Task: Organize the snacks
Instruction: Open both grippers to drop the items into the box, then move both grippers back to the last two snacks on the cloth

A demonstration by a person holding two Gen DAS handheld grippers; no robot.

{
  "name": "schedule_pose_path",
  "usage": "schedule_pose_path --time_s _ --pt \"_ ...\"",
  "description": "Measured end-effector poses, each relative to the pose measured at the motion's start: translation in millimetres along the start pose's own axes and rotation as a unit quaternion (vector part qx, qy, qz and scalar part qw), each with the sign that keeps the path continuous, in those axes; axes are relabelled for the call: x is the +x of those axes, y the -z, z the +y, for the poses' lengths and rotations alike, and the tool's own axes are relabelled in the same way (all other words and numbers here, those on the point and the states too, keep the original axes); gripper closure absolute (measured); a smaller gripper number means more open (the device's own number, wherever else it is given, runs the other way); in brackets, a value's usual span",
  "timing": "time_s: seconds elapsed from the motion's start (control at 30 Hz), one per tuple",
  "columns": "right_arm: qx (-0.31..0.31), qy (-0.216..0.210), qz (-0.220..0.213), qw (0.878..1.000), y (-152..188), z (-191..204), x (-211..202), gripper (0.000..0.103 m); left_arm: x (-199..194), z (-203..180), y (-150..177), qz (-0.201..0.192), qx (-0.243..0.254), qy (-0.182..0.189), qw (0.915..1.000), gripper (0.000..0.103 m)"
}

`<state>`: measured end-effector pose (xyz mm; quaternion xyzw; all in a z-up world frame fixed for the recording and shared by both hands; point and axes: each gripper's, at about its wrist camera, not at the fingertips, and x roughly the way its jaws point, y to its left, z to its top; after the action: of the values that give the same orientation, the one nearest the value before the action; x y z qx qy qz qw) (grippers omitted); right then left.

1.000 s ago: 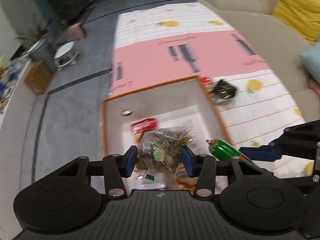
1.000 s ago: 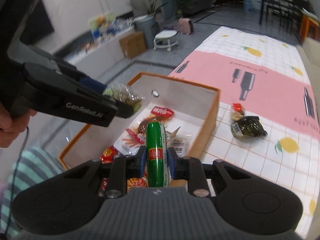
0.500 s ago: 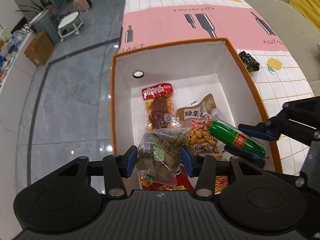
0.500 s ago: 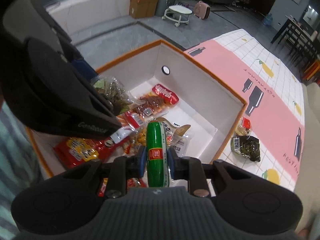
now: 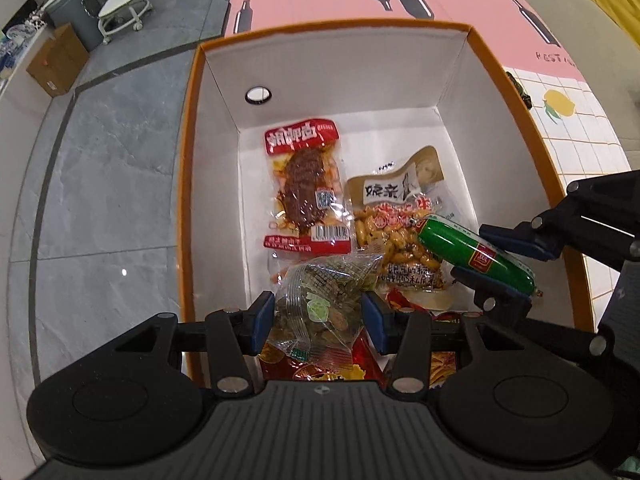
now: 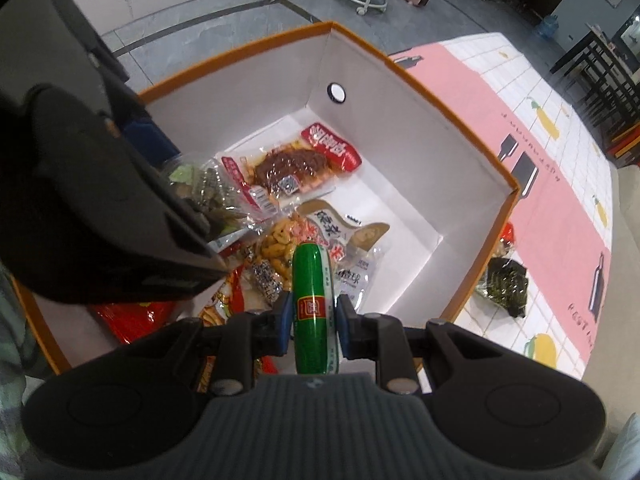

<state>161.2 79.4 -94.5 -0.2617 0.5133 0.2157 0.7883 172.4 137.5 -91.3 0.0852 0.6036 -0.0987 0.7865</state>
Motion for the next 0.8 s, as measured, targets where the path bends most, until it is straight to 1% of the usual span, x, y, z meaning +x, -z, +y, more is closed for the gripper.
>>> schedule_pose_path --time_s 0.1,0.2,0.3,0.37,0.43,0.5,0.57,0.63,0.7,0.8 --pt "0.0 -0.003 0.007 1.0 1.0 -1.2 4.2 0.084 2.9 -0.1 -0.3 0.008 -0.002 0.006 0.9999 0.049" --pt "-0.001 -0.005 0.009 1.0 1.9 -1.6 5.5 0.083 1.9 -1.7 -0.8 0.011 0.002 0.005 0.9999 0.048" --pt "0.002 -0.005 0.004 1.0 3.0 -2.7 3.8 0.083 -0.6 -2.1 -1.5 0.012 -0.001 0.01 0.9999 0.048" --pt "0.005 -0.006 -0.004 1.0 2.9 -4.0 0.1 0.081 -3.6 -2.9 -1.7 0.009 -0.001 0.009 0.9999 0.047" --pt "0.008 -0.013 -0.012 1.0 2.2 -5.9 -3.4 0.077 -7.4 -4.0 -1.7 0.002 -0.002 0.006 1.0 0.047" --pt "0.006 -0.013 -0.019 1.0 1.7 -6.0 -6.7 0.073 -12.2 -5.2 -2.3 0.001 -0.004 0.011 0.9999 0.046" --pt "0.005 -0.013 -0.025 1.0 1.3 -6.5 -11.3 0.071 -17.6 -7.1 -2.8 -0.003 -0.003 0.003 1.0 0.045" --pt "0.005 -0.013 -0.032 0.999 1.9 -7.7 -16.8 0.064 -24.6 -8.3 -3.7 -0.01 -0.001 -0.002 0.9999 0.038" --pt "0.006 -0.01 -0.04 0.999 3.3 -9.4 -23.2 0.056 -30.7 -8.5 -6.5 -0.018 -0.002 -0.004 0.9998 0.034" --pt "0.01 -0.006 -0.056 0.998 6.1 -14.4 -34.1 0.052 -41.0 -10.6 -9.5 -0.033 -0.002 -0.014 0.9994 0.03"
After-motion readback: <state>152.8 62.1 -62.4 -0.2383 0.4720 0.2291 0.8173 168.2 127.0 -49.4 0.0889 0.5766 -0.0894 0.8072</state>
